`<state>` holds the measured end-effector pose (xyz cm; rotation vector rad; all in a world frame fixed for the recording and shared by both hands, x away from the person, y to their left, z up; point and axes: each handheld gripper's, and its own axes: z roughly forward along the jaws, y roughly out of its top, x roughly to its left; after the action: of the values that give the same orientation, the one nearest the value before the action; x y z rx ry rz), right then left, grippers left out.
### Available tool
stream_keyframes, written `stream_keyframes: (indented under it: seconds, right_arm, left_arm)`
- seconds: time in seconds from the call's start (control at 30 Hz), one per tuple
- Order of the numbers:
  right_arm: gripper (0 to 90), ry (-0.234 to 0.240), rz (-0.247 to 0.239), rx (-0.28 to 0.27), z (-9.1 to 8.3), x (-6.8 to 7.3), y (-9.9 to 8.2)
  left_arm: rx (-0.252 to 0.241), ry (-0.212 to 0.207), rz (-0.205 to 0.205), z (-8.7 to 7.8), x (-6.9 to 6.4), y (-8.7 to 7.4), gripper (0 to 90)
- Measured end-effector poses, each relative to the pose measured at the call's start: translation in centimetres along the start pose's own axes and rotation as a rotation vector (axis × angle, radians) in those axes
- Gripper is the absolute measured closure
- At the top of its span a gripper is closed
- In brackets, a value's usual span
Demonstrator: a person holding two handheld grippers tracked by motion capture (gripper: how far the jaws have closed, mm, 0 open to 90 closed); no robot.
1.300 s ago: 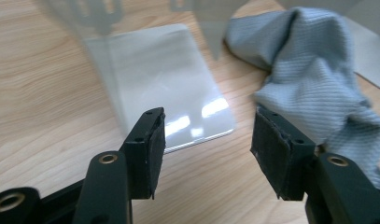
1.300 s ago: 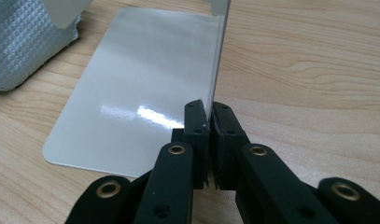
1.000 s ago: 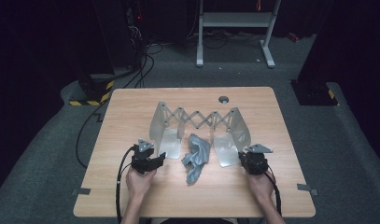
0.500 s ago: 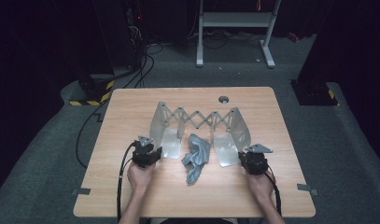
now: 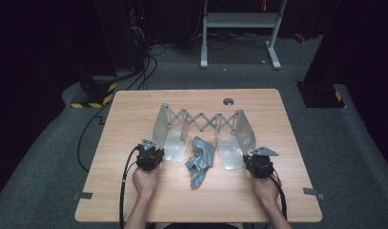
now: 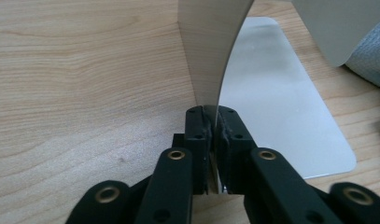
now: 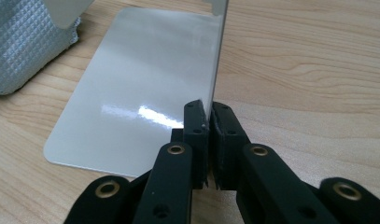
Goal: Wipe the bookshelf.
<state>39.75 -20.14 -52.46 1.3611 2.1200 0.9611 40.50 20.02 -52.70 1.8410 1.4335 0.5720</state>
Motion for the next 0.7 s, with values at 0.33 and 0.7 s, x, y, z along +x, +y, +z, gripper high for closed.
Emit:
stream_keyframes:
  seconds: [0.33, 0.7]
  right_arm:
    - [85.1, 0.011, 0.004, 0.000, 0.33, -0.18, 0.29]
    - [63.3, 0.044, 0.033, -0.006, 0.12, -0.54, 0.13]
  left_arm:
    - [-0.006, 0.036, 0.008, -0.49, -0.57, -0.48, 85.9]
    - [-0.006, 0.030, 0.027, -0.53, -0.75, -0.56, 80.3]
